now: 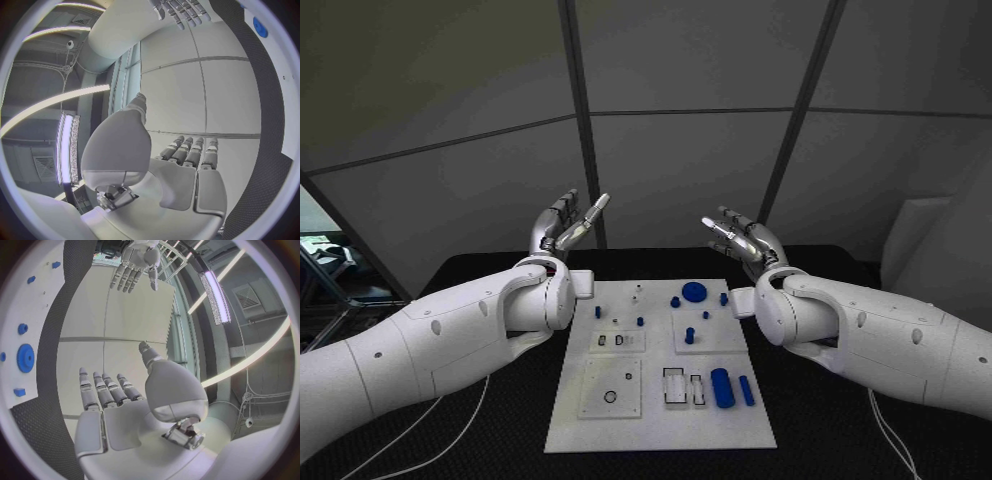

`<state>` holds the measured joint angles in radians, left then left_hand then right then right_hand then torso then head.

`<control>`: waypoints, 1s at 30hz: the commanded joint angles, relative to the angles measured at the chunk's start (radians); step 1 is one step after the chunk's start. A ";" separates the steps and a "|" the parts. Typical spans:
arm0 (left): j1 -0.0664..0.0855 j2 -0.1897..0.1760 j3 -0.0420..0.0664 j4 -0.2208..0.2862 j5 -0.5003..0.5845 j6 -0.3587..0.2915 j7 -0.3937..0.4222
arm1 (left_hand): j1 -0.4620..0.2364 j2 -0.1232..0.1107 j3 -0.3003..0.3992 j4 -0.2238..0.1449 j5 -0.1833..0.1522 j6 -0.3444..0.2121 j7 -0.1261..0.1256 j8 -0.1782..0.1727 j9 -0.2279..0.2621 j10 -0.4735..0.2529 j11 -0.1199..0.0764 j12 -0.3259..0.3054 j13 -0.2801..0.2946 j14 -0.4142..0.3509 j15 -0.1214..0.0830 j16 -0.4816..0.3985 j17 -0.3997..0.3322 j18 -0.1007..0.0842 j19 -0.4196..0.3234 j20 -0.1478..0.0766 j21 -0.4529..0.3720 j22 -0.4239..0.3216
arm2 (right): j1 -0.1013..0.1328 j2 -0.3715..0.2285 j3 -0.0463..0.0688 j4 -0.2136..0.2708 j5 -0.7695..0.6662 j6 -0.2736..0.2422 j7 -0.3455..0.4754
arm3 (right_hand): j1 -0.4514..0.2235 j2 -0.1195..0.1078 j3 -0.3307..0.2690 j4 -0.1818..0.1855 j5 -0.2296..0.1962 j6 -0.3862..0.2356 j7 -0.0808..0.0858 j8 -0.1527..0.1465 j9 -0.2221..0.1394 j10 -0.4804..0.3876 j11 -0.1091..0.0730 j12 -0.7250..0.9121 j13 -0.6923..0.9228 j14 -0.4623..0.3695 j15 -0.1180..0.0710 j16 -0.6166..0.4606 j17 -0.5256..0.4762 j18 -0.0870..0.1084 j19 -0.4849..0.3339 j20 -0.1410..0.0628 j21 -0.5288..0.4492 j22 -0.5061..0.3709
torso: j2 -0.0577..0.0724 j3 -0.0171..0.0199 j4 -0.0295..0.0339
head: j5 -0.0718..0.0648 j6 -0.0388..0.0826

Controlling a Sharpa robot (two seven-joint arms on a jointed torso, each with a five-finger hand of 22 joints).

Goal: Assemble the parts on the task board

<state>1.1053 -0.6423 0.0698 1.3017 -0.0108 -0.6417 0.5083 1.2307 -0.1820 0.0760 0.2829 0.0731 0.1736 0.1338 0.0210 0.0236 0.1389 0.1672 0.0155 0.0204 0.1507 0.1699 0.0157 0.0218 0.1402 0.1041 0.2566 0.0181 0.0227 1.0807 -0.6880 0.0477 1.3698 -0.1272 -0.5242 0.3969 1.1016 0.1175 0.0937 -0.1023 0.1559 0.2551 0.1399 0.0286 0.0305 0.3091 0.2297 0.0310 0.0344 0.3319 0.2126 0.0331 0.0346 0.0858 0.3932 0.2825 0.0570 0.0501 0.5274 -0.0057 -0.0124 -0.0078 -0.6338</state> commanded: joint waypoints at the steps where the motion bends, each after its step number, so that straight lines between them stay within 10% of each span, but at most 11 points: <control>1: 0.003 0.005 0.003 -0.011 -0.027 0.073 0.038 | 0.057 -0.003 0.007 0.015 0.008 0.023 0.092 0.006 0.004 0.014 0.022 0.008 0.003 0.016 0.025 0.010 0.004 0.018 0.006 0.026 0.010 0.003 | 0.007 0.014 0.006 -0.030 -0.119 0.193 -0.078 | 0.146 -0.003 0.007 -0.065 -0.029 0.172 0.128 0.026 0.017 0.230 0.011 0.037 0.018 0.233 0.006 0.038 0.018 0.040 0.138 0.008 0.044 0.019 | 0.000 -0.0002 -0.0002 | 0.000 0.000; 7: 0.003 0.005 0.003 -0.011 -0.027 0.073 0.038 | 0.089 0.019 0.041 0.013 0.004 0.109 0.130 0.022 0.014 0.136 0.062 0.028 0.016 0.224 0.057 0.061 0.029 0.000 0.112 0.037 0.057 0.030 | 0.012 0.027 0.013 -0.060 -0.151 0.250 -0.102 | 0.219 -0.004 0.016 -0.102 -0.019 0.478 0.106 0.079 0.042 0.558 -0.020 0.095 0.033 0.553 -0.029 0.096 0.033 0.092 0.360 0.006 0.129 0.048 | 0.000 -0.0002 -0.0002 | 0.000 0.000; 9: 0.003 0.005 0.003 -0.011 -0.027 0.073 0.038 | 0.106 0.036 0.069 0.010 0.003 0.190 0.147 0.041 0.024 0.291 0.086 0.068 0.035 0.346 0.063 0.098 0.042 -0.009 0.205 0.036 0.097 0.051 | 0.013 0.028 0.014 -0.063 -0.154 0.255 -0.104 | 0.228 -0.004 0.021 -0.109 -0.015 0.588 0.093 0.092 0.045 0.618 -0.036 0.098 0.030 0.613 -0.046 0.102 0.031 0.099 0.415 -0.003 0.155 0.054 | 0.000 -0.0002 -0.0002 | 0.000 0.000; 10: 0.002 -0.024 0.001 -0.011 -0.028 0.144 0.014 | 0.114 0.047 0.084 0.008 0.001 0.253 0.154 0.057 0.031 0.392 0.091 0.096 0.045 0.434 0.063 0.123 0.051 -0.011 0.277 0.036 0.130 0.068 | 0.024 -0.003 0.013 -0.095 -0.554 0.157 -0.081 | 0.229 -0.007 0.024 -0.113 -0.015 0.617 0.089 0.096 0.045 0.645 -0.044 0.100 0.030 0.640 -0.055 0.106 0.031 0.099 0.438 -0.011 0.166 0.057 | 0.015 0.0002 0.0015 | 0.003 -0.002; 11: 0.002 -0.028 0.000 -0.008 -0.029 0.144 0.014 | 0.119 0.053 0.090 0.005 -0.001 0.287 0.154 0.064 0.035 0.445 0.090 0.109 0.049 0.498 0.060 0.140 0.056 -0.009 0.327 0.036 0.152 0.079 | 0.026 -0.003 0.013 -0.098 -0.578 0.155 -0.081 | 0.230 -0.007 0.028 -0.115 -0.014 0.633 0.085 0.096 0.044 0.664 -0.049 0.099 0.029 0.659 -0.062 0.107 0.031 0.098 0.455 -0.017 0.174 0.059 | 0.017 0.0003 0.0024 | 0.002 -0.001; 13: 0.001 -0.044 0.000 0.004 -0.033 0.146 0.020 | 0.129 0.061 0.096 -0.006 -0.004 0.419 0.148 0.095 0.047 0.615 0.075 0.156 0.058 0.619 0.038 0.178 0.066 0.011 0.479 0.034 0.225 0.113 | 0.035 -0.006 0.013 -0.102 -0.647 0.149 -0.084 | 0.227 -0.003 0.044 -0.119 -0.016 0.683 0.073 0.100 0.042 0.723 -0.064 0.096 0.028 0.715 -0.081 0.111 0.032 0.099 0.496 -0.036 0.194 0.062 | 0.026 0.0008 0.0057 | 0.002 -0.002; 18: 0.001 -0.081 -0.001 0.041 -0.087 0.143 0.021 | 0.138 0.051 0.053 -0.025 -0.006 0.661 0.100 0.143 0.061 0.755 0.026 0.196 0.057 0.781 -0.012 0.249 0.094 0.044 0.603 0.022 0.296 0.137 | 0.054 -0.016 0.014 -0.102 -0.767 0.144 -0.099 | 0.219 -0.009 0.070 -0.128 -0.021 0.738 0.057 0.098 0.039 0.799 -0.087 0.081 0.029 0.788 -0.104 0.111 0.037 0.100 0.544 -0.062 0.219 0.067 | 0.046 0.0028 0.0107 | 0.001 0.006; 30: 0.001 -0.189 -0.001 0.179 -0.184 0.167 -0.009 | 0.173 0.079 -0.022 -0.129 -0.010 0.789 0.063 0.136 0.046 0.924 -0.023 0.188 0.069 0.971 -0.073 0.296 0.182 0.044 0.761 -0.038 0.385 0.173 | 0.102 -0.028 0.014 -0.073 -1.144 0.214 -0.241 | 0.192 -0.066 0.084 -0.136 0.066 0.803 0.027 0.077 0.037 0.940 -0.136 0.059 0.035 1.049 -0.186 0.191 0.106 0.098 0.727 -0.152 0.370 0.137 | 0.108 -0.0011 0.0135 | -0.005 0.022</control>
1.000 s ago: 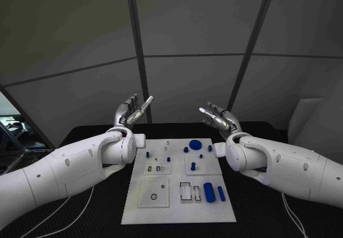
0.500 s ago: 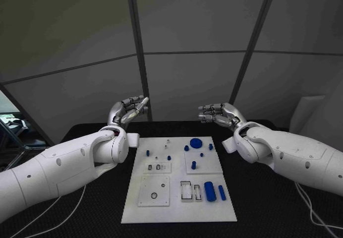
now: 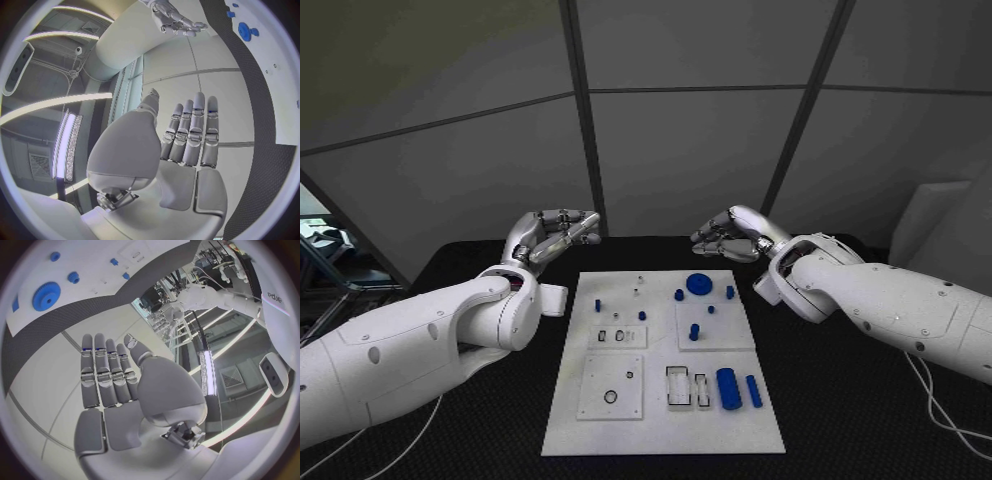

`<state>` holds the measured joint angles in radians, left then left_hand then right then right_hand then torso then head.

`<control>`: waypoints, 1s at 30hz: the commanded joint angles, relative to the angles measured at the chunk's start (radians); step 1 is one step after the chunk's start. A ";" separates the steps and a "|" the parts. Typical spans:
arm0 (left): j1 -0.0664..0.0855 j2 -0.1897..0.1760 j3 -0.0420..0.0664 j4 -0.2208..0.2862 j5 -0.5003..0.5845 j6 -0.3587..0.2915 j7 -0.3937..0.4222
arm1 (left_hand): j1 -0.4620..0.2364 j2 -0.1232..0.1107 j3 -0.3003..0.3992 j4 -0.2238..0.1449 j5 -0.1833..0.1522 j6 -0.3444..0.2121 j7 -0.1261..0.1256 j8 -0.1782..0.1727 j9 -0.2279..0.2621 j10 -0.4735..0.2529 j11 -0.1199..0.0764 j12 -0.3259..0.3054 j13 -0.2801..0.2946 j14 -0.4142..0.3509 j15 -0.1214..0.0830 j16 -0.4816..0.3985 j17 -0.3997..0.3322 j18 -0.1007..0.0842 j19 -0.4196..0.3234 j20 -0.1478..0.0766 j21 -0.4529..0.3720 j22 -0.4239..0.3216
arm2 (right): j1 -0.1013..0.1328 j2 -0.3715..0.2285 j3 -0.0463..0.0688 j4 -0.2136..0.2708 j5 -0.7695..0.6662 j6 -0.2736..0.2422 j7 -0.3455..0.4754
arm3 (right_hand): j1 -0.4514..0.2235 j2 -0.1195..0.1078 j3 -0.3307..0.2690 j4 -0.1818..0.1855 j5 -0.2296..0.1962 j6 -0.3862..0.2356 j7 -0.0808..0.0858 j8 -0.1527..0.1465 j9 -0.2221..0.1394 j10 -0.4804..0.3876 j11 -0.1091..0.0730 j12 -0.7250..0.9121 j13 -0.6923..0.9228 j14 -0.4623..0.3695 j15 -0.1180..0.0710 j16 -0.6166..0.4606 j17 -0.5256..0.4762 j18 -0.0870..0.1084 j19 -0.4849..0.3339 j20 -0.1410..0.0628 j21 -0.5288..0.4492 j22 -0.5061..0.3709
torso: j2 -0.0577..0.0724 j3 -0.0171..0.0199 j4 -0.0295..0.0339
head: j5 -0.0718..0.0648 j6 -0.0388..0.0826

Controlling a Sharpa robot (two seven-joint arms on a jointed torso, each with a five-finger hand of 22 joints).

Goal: Assemble the parts on the task board

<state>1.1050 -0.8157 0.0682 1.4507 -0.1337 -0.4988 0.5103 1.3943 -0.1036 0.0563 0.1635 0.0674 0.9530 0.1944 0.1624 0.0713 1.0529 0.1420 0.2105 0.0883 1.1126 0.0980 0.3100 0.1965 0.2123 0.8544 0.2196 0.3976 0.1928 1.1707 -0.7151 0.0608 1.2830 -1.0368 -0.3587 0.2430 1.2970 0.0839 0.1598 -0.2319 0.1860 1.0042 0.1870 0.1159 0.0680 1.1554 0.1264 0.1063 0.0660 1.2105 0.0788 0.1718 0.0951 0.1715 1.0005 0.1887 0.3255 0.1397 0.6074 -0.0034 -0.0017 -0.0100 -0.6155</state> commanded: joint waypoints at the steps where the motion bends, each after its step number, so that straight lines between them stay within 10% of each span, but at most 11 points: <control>1: 0.001 -0.024 0.001 0.044 -0.063 0.022 -0.015 | 0.013 0.004 -0.002 -0.014 -0.004 0.011 0.004 -0.008 -0.003 0.011 0.002 -0.010 0.001 0.011 -0.001 0.001 0.011 -0.028 0.013 -0.001 0.007 0.003 | 0.016 -0.002 0.001 0.020 -0.272 0.061 -0.104 | -0.003 -0.035 0.019 -0.008 0.042 0.059 -0.023 -0.012 0.000 0.101 -0.036 -0.018 0.004 0.196 -0.060 0.065 0.055 0.012 0.136 -0.065 0.120 0.057 | 0.036 -0.0045 0.0041 | -0.005 0.005; 13: 0.001 -0.086 0.002 0.180 -0.069 0.015 -0.028 | 0.015 0.013 0.003 -0.052 0.009 0.000 0.019 -0.041 -0.006 -0.014 0.019 -0.060 -0.009 -0.035 0.017 -0.064 0.021 -0.032 -0.008 0.009 -0.003 -0.001 | 0.033 0.002 0.001 0.073 -0.587 0.179 -0.284 | -0.056 -0.099 0.017 0.036 0.023 0.010 -0.041 -0.051 -0.001 0.006 -0.044 -0.038 0.002 0.292 -0.087 0.389 0.279 0.008 0.231 -0.100 0.328 0.180 | 0.097 -0.0130 0.0124 | -0.019 0.014; 18: 0.001 -0.104 0.003 0.216 -0.070 0.018 -0.030 | 0.014 0.014 0.003 -0.052 0.009 0.000 0.020 -0.042 -0.006 -0.014 0.020 -0.061 -0.010 -0.035 0.018 -0.066 0.022 -0.032 -0.008 0.009 -0.003 -0.001 | 0.034 0.008 0.001 0.086 -0.645 0.204 -0.309 | -0.046 -0.111 0.027 0.059 0.022 0.000 -0.040 -0.050 -0.001 -0.007 -0.047 -0.040 0.003 0.292 -0.087 0.643 0.509 -0.024 0.285 -0.101 0.583 0.467 | 0.109 -0.0155 0.0151 | -0.024 0.018; 30: 0.001 -0.109 0.005 0.224 -0.064 0.029 -0.028 | 0.009 0.015 0.003 -0.051 0.009 0.001 0.020 -0.044 -0.005 -0.015 0.021 -0.063 -0.010 -0.034 0.018 -0.070 0.023 -0.031 -0.005 0.010 -0.001 -0.001 | 0.035 0.028 0.001 0.097 -0.712 0.215 -0.350 | -0.019 -0.121 0.048 0.099 0.015 -0.021 -0.042 -0.050 -0.001 -0.016 -0.045 -0.035 0.007 0.285 -0.085 0.920 0.793 -0.061 0.326 -0.094 0.847 0.785 | 0.126 -0.0172 0.0200 | -0.028 0.008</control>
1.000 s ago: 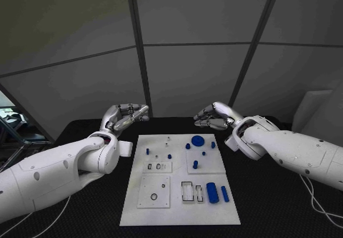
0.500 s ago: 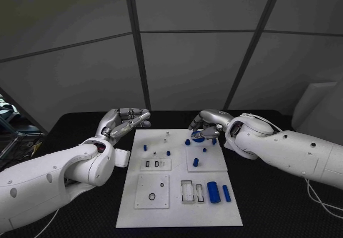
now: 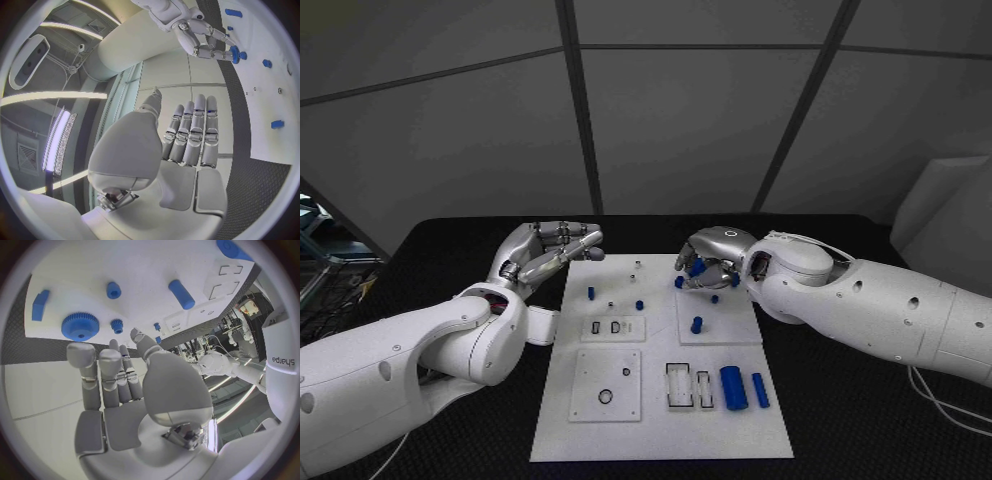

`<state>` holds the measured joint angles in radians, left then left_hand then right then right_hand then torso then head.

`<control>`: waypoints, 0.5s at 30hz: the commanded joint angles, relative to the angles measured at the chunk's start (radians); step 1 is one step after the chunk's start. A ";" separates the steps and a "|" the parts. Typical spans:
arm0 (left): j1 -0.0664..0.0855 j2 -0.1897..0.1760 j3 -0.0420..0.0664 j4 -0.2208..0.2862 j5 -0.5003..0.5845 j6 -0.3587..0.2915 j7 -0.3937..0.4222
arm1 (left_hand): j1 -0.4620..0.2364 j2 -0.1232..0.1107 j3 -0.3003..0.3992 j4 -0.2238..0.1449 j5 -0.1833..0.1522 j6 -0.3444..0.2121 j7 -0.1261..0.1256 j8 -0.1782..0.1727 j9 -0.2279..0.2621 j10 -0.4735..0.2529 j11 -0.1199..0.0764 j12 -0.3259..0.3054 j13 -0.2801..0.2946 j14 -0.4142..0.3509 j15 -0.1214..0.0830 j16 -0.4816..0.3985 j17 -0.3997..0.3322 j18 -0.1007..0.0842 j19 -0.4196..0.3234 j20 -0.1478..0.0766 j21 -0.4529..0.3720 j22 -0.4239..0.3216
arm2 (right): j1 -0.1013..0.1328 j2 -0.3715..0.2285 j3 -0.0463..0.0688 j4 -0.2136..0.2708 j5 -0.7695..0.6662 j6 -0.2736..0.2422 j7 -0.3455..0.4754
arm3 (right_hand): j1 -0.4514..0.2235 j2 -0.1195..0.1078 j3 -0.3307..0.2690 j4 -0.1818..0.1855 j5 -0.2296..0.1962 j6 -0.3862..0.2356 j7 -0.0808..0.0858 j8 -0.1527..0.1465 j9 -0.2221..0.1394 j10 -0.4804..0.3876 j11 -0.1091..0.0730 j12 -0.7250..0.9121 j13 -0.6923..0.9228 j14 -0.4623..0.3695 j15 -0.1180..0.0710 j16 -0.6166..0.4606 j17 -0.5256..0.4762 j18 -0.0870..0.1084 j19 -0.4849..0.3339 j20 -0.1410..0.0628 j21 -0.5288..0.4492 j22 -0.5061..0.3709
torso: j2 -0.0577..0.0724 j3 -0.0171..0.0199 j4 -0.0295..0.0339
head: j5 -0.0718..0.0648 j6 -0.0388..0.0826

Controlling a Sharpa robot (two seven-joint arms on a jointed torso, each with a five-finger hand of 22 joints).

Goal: Assemble the parts on the task board

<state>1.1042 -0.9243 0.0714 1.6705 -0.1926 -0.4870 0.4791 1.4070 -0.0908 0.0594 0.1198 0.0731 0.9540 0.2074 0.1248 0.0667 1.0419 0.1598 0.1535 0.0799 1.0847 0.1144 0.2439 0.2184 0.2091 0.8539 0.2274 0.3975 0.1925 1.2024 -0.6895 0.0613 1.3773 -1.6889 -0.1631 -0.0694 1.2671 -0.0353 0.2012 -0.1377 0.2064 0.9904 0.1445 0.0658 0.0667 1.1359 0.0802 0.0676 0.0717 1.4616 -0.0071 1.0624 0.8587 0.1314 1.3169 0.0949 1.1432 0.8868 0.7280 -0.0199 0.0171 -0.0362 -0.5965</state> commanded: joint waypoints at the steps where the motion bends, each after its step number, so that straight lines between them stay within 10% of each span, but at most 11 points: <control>1: 0.001 0.000 0.002 0.005 -0.004 0.018 0.004 | -0.004 0.003 -0.001 -0.008 0.003 0.000 0.007 -0.006 -0.001 -0.004 0.003 -0.006 -0.002 -0.006 0.001 -0.004 0.001 -0.028 -0.005 0.002 -0.001 0.000 | 0.003 0.003 0.001 0.005 -0.062 0.020 -0.041 | 0.014 -0.001 0.012 0.006 -0.005 -0.008 0.001 0.000 0.000 0.006 0.001 0.005 0.001 0.035 0.001 0.043 0.043 -0.024 0.017 0.000 0.047 0.062 | 0.007 -0.0015 0.0021 | -0.003 -0.014; 15: 0.001 -0.006 0.002 0.015 0.011 0.021 0.003 | -0.004 0.004 0.000 -0.010 0.007 0.002 0.007 -0.007 0.000 -0.002 0.002 -0.007 -0.001 -0.006 0.002 -0.007 0.002 -0.027 -0.003 0.002 0.001 0.000 | 0.003 0.023 0.001 -0.021 -0.076 0.045 -0.056 | 0.024 -0.002 0.071 0.018 -0.001 -0.006 0.001 0.001 0.001 0.021 0.001 0.002 -0.002 0.033 0.001 0.119 0.116 -0.037 0.034 0.003 0.124 0.161 | 0.014 -0.0017 0.0035 | 0.000 -0.008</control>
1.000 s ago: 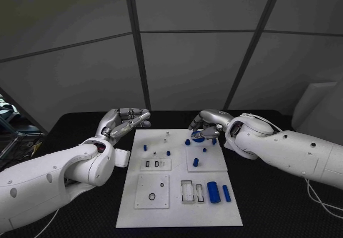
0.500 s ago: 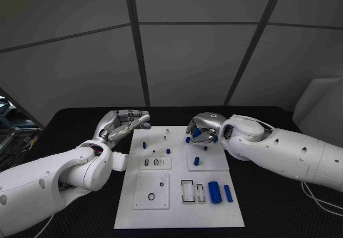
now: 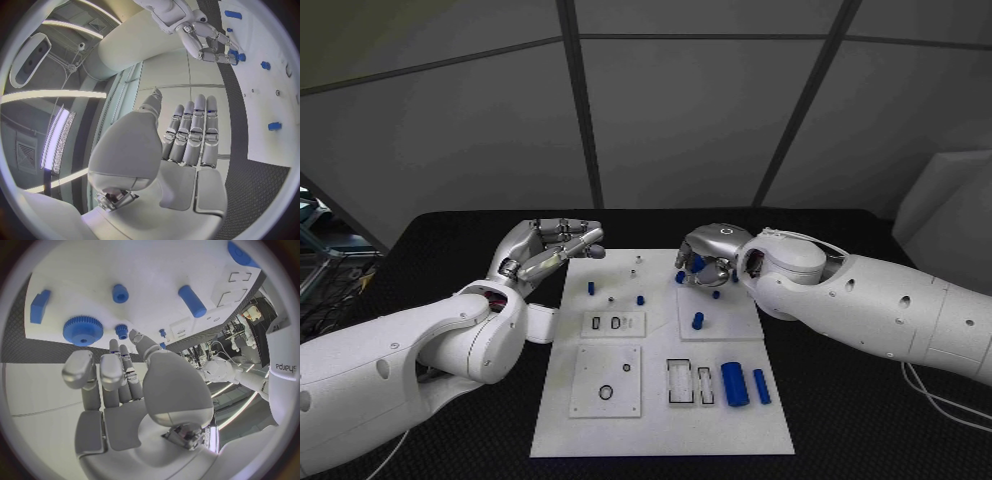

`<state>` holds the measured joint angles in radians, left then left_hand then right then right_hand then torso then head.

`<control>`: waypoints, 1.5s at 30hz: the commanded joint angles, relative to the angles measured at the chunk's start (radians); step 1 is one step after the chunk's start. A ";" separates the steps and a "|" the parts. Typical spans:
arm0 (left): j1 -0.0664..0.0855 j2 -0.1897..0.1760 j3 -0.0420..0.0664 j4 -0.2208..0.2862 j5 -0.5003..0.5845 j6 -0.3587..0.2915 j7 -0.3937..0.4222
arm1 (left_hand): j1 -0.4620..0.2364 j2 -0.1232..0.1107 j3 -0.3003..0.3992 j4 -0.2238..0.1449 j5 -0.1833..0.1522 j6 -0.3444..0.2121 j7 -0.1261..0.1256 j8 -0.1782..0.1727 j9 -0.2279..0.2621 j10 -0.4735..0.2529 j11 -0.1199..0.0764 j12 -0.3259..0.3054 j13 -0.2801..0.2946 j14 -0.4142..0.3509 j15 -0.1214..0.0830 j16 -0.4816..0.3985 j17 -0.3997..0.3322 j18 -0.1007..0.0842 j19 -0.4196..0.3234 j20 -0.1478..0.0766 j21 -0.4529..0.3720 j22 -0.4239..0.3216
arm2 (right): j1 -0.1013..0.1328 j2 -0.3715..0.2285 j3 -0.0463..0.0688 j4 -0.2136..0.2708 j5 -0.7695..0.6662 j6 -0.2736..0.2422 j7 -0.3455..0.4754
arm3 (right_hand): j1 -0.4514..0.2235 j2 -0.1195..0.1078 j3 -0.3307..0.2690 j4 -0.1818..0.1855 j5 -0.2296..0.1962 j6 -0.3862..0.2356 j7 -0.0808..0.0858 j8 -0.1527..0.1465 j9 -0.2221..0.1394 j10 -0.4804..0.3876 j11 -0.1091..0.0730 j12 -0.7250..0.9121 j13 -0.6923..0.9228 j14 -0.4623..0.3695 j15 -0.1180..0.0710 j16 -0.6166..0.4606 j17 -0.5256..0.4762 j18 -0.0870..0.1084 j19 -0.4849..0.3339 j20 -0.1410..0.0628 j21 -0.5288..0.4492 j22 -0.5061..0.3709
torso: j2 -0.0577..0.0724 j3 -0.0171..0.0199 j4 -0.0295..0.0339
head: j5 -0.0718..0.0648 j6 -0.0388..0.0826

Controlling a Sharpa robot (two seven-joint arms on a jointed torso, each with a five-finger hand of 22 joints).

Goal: Assemble the parts on the task board

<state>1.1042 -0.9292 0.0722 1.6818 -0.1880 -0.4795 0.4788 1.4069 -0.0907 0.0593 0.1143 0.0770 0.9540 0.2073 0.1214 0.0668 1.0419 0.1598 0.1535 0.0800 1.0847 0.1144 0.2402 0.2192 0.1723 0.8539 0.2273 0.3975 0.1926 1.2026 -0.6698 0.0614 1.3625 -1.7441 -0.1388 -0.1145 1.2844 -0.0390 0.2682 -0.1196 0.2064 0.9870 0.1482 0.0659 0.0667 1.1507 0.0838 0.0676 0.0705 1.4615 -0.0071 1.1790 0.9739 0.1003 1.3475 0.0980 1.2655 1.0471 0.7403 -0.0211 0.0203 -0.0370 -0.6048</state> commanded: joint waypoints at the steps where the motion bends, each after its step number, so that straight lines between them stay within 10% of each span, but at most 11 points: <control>1: 0.001 -0.002 0.001 0.004 0.007 0.014 0.003 | -0.004 0.004 0.001 -0.004 0.003 0.002 0.007 -0.004 0.000 -0.002 0.002 -0.007 -0.002 -0.006 0.002 -0.003 0.001 0.009 -0.003 0.002 0.001 0.000 | 0.003 0.005 0.001 -0.009 -0.021 0.024 -0.010 | 0.007 0.001 0.011 0.001 -0.002 -0.001 -0.003 0.002 0.001 0.008 -0.003 0.002 -0.001 0.032 0.001 0.007 0.005 -0.006 0.003 0.000 0.006 0.005 | 0.002 -0.0006 0.0003 | 0.001 0.001; 28: 0.002 -0.004 0.001 0.005 0.017 0.020 0.000 | -0.002 0.009 0.004 -0.008 0.006 0.003 0.008 -0.005 0.000 -0.001 0.003 -0.009 -0.002 -0.006 0.002 -0.008 0.003 0.009 -0.002 0.003 0.002 0.001 | 0.003 0.052 0.000 -0.052 -0.022 0.050 0.011 | 0.037 0.020 0.119 0.016 -0.066 0.084 -0.003 0.025 0.011 0.074 -0.009 0.014 0.004 0.032 -0.004 0.066 0.056 -0.013 0.007 -0.003 0.054 0.064 | 0.012 0.0007 0.0000 | 0.006 0.001; 45: 0.002 -0.009 0.001 0.001 0.017 0.025 -0.004 | -0.002 0.011 0.005 -0.009 0.006 0.004 0.008 -0.006 0.000 -0.001 0.003 -0.010 -0.002 -0.006 0.002 -0.009 0.003 0.009 -0.002 0.003 0.003 0.001 | 0.011 0.039 0.001 -0.009 -0.016 -0.173 0.027 | 0.069 0.028 0.169 -0.001 -0.074 0.139 -0.010 0.042 0.022 0.124 -0.021 0.021 0.017 0.034 -0.013 0.089 0.075 -0.021 0.025 -0.012 0.091 0.119 | 0.014 -0.0007 0.0003 | 0.012 0.011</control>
<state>1.1046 -0.9378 0.0723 1.6829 -0.1732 -0.4686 0.4741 1.4069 -0.0907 0.0622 0.1115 0.0770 0.9576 0.2109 0.1216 0.0669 1.0419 0.1598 0.1498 0.0794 1.0847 0.1144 0.2356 0.2210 0.1713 0.8539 0.2273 0.3975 0.1928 1.2074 -0.6332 0.0611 1.3501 -1.7594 -0.2262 -0.0993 1.3376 -0.0204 0.4313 -0.1201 0.1297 1.1144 0.1429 0.1081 0.0727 1.2637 0.0675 0.0878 0.0866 1.4688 -0.0144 1.2643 1.0481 0.0845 1.3655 0.0873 1.3507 1.1657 0.7536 -0.0207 0.0204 -0.0257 -0.5962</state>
